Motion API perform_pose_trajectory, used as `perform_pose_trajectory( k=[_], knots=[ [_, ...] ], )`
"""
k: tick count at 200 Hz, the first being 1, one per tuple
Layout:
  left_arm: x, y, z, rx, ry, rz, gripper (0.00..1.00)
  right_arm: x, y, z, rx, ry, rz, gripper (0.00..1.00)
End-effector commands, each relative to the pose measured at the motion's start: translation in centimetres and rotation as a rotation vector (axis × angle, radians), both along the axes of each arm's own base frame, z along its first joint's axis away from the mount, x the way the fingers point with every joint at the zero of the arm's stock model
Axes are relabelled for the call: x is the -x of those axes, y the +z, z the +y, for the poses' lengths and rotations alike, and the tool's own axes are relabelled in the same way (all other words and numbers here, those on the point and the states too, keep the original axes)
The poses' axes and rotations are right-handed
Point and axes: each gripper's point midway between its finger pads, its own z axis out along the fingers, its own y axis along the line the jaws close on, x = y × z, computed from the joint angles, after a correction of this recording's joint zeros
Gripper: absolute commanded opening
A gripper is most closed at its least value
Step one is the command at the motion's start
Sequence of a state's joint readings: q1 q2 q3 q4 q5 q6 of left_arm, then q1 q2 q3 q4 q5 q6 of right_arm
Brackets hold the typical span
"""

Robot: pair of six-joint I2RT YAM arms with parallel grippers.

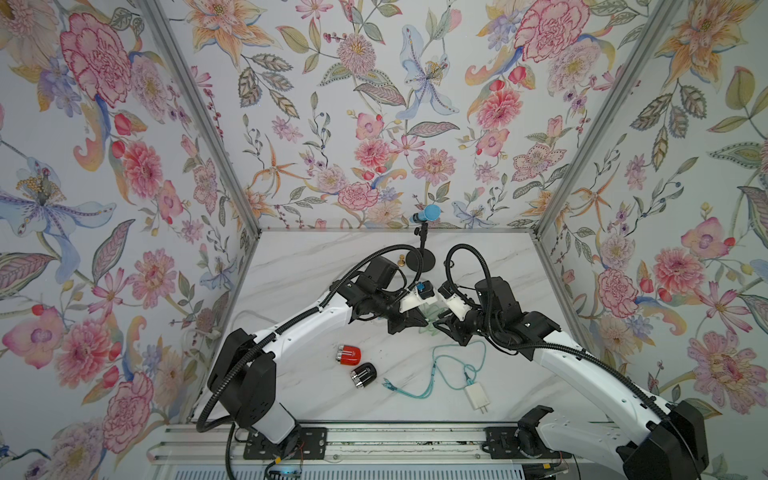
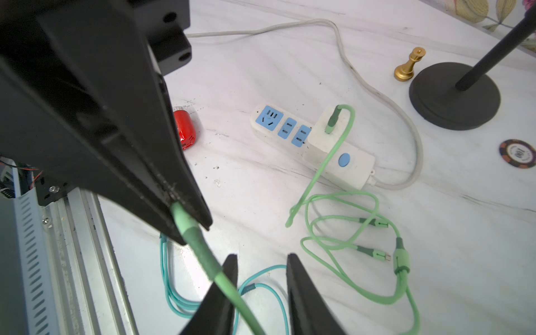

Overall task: Charge the electric shaver
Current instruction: Pick up the charging cable from the center of the board.

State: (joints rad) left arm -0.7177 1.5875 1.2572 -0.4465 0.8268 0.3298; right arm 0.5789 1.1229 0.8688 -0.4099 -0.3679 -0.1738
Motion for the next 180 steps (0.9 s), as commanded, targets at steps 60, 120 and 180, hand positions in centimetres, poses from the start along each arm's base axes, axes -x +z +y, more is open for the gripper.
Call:
perform_pose_trajectory(
  k=[60, 120, 180],
  knots=[
    [-2.5, 1.9, 1.7, 0.077, 0.118, -0.05, 0.26, 0.6, 0.9, -0.2, -0.054, -0.022, -0.029, 0.04],
    [-4.1, 4.8, 2.4, 0.301, 0.198, -0.049, 0.37, 0.5, 1.7, 0.0, -0.085, -0.031, -0.044, 0.03],
    [-3.0, 5.3, 1.5, 0.43, 0.151, 0.07, 0.41, 0.3, 3.0, 0.9, -0.11, -0.009, -0.075, 0.04]
  ],
)
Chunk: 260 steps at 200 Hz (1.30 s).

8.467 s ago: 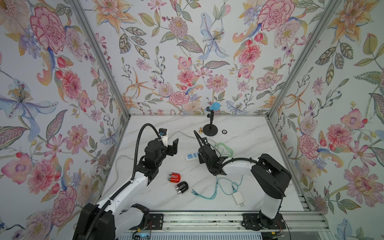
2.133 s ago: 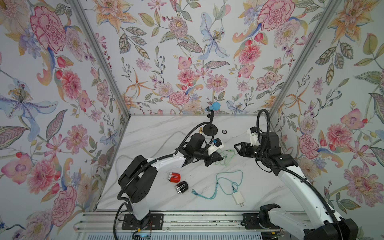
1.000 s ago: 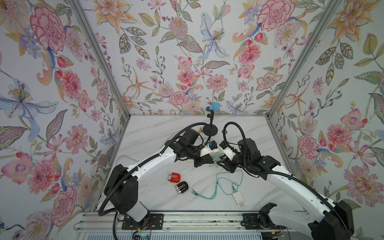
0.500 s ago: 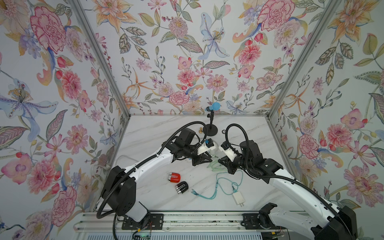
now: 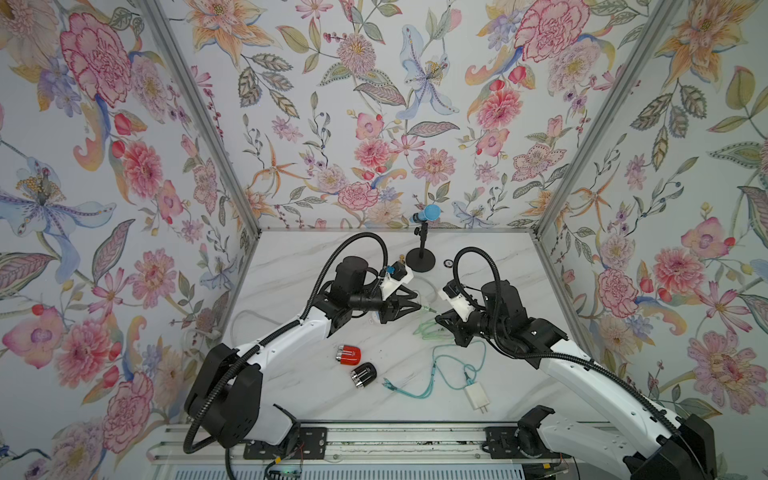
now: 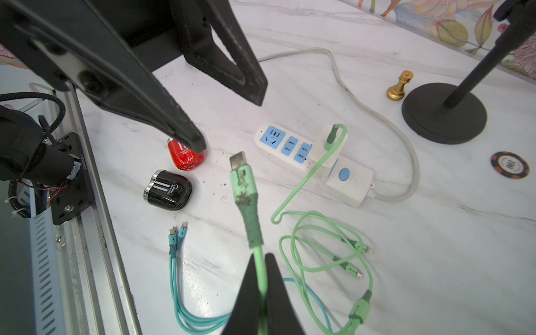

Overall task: Charge the electric shaver
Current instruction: Pick up the charging cable from the center of the board.

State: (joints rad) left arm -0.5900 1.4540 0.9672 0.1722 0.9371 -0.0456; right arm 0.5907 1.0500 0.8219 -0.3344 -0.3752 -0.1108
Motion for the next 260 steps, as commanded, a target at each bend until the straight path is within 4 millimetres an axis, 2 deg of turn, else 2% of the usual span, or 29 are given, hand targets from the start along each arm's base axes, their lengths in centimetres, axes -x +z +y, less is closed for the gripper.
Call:
perform_pose_trajectory(
  k=[1, 36, 98, 132, 188, 194, 225, 244, 260],
  knots=[
    [0.6, 1.3, -0.6, 0.094, -0.05, 0.04, 0.41, -0.3, 1.4, 0.6, -0.026, 0.011, -0.038, 0.04],
    [0.8, 1.2, -0.8, 0.123, -0.067, 0.073, 0.4, -0.4, 1.9, 1.1, -0.024, 0.021, -0.058, 0.04],
    [0.7, 0.5, -1.0, 0.11, -0.077, 0.098, 0.26, -1.3, 2.9, 0.9, -0.021, -0.023, -0.12, 0.05],
    [0.7, 0.0, -1.1, 0.102, -0.078, 0.108, 0.24, -1.5, 3.5, 0.9, -0.022, -0.029, -0.141, 0.05],
    [0.7, 0.4, -1.1, 0.113, -0.082, 0.104, 0.11, -1.5, 3.1, 1.1, -0.013, -0.031, -0.138, 0.05],
    [0.7, 0.3, -1.1, 0.112, -0.08, 0.105, 0.1, -0.8, 3.0, 1.8, -0.015, 0.0, -0.137, 0.05],
    [0.7, 0.5, -1.1, 0.115, -0.076, 0.099, 0.05, -0.7, 2.6, 2.1, -0.006, 0.007, -0.128, 0.06],
    [0.8, 0.5, -1.1, 0.117, -0.08, 0.101, 0.0, -0.7, 2.3, 2.3, 0.0, 0.009, -0.124, 0.08],
    [0.8, 0.5, -1.1, 0.117, -0.083, 0.101, 0.0, -0.6, 2.1, 2.4, 0.006, 0.012, -0.118, 0.17]
  ],
)
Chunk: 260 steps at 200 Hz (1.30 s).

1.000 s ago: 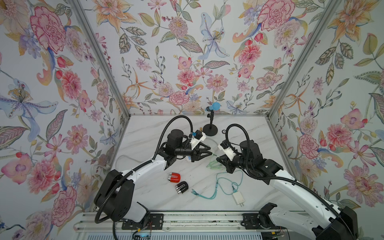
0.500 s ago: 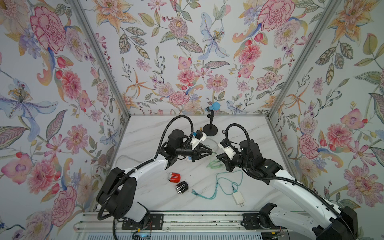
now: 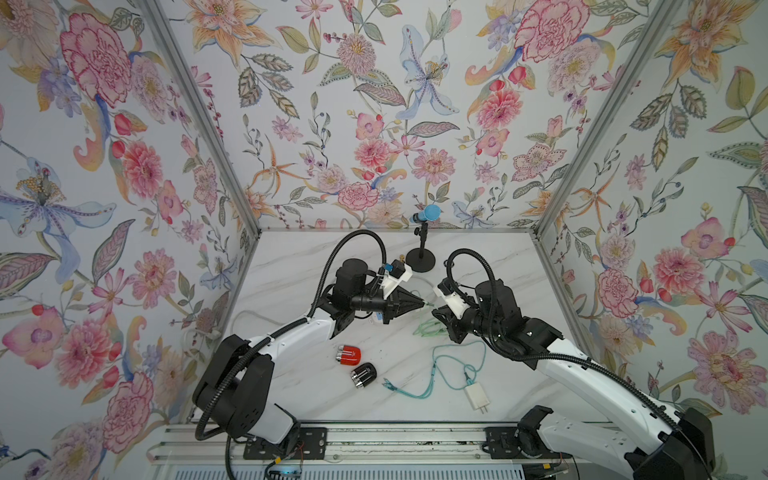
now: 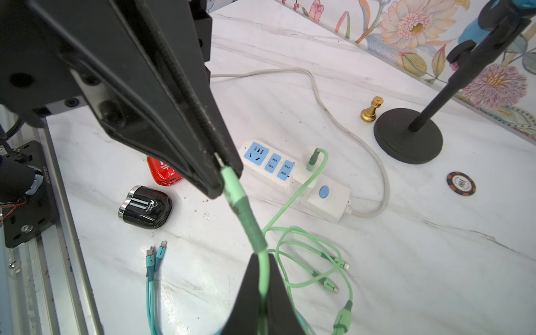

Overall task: Charge the electric shaver
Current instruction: Pick up the charging cable from the center of the board.

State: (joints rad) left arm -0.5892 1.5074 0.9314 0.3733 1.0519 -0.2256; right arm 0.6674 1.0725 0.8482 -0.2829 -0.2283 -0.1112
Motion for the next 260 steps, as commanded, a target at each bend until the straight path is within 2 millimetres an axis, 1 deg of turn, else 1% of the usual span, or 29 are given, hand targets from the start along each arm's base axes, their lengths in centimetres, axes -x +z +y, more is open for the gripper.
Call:
perform_pose_trajectory(
  k=[1, 12, 26, 47, 63, 85, 88, 93, 106, 129, 157, 225, 260],
  knots=[
    [0.2, 0.1, -0.1, 0.013, -0.013, -0.003, 0.0, 0.5, 1.0, 1.3, -0.027, 0.056, -0.023, 0.17],
    [0.2, -0.1, 0.0, 0.002, -0.013, -0.005, 0.0, 0.5, 0.9, 1.3, -0.021, 0.058, -0.021, 0.25],
    [0.3, -0.4, 0.0, -0.021, -0.017, -0.006, 0.0, 0.5, 0.7, 1.0, 0.003, 0.054, -0.022, 0.32],
    [0.4, -1.0, 0.3, -0.065, -0.028, -0.009, 0.0, 0.7, 0.6, 0.5, 0.044, 0.07, -0.018, 0.35],
    [0.4, -1.8, 0.7, -0.129, -0.022, -0.026, 0.0, 1.2, 1.0, 0.4, 0.055, 0.103, -0.006, 0.35],
    [0.2, -2.1, 1.2, -0.189, -0.007, -0.046, 0.0, 1.8, 1.6, 0.5, 0.045, 0.158, 0.008, 0.36],
    [0.3, -2.1, 1.3, -0.195, -0.009, -0.049, 0.0, 1.2, 1.6, 0.0, 0.045, 0.139, 0.015, 0.36],
    [0.4, -2.1, 1.4, -0.204, -0.013, -0.051, 0.0, 1.2, 1.7, -0.1, 0.044, 0.144, 0.025, 0.36],
    [0.6, -2.0, 1.6, -0.225, -0.022, -0.057, 0.0, 1.4, 1.8, 0.2, 0.032, 0.184, 0.049, 0.36],
    [1.0, -1.9, 1.8, -0.248, -0.046, -0.064, 0.0, 1.1, 1.7, 0.7, 0.035, 0.219, 0.062, 0.35],
    [1.1, -1.9, 1.8, -0.254, -0.048, -0.064, 0.0, 1.2, 2.1, 1.6, 0.016, 0.269, 0.068, 0.35],
    [1.4, -0.9, 1.8, -0.231, -0.054, -0.071, 0.0, 0.7, 1.0, 2.4, 0.017, 0.299, 0.102, 0.33],
    [1.6, -0.5, 1.9, -0.221, -0.053, -0.078, 0.0, 0.6, 1.4, 2.7, -0.008, 0.315, 0.105, 0.32]
  ],
)
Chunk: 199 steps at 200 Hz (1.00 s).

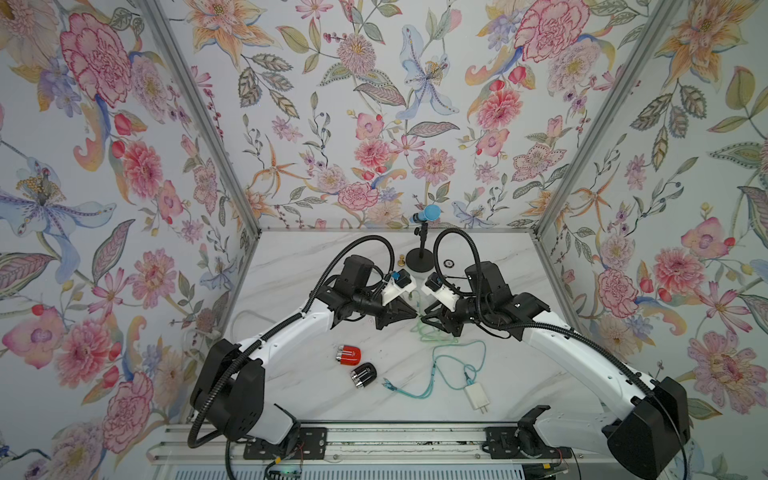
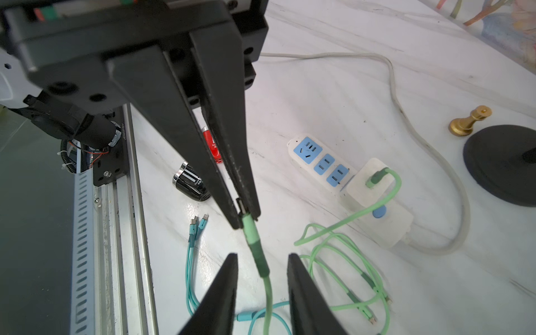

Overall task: Charge the electric shaver
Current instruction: Pick up the charging cable from the center of the board.

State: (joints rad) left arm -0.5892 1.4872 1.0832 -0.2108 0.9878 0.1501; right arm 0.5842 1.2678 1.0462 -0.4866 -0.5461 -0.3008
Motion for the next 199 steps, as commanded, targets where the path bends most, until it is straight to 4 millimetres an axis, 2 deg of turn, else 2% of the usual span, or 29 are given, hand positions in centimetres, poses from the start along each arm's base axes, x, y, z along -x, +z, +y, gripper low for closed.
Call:
perform_pose_trajectory(
  k=[1, 35, 123, 199],
  knots=[
    [0.2, 2.1, 0.2, 0.034, -0.009, -0.041, 0.0, -0.1, 1.6, 0.5, -0.036, 0.04, -0.032, 0.32],
    [0.3, 2.0, 0.0, 0.037, -0.016, -0.029, 0.0, -0.2, 2.0, 0.7, -0.047, 0.042, -0.043, 0.32],
    [0.5, 2.1, -0.3, 0.056, -0.026, -0.03, 0.0, -0.4, 1.0, 1.1, -0.046, 0.046, -0.021, 0.32],
    [0.7, 2.2, -0.5, 0.069, -0.029, -0.019, 0.0, -0.8, 1.4, 1.6, -0.068, 0.047, -0.04, 0.31]
  ],
)
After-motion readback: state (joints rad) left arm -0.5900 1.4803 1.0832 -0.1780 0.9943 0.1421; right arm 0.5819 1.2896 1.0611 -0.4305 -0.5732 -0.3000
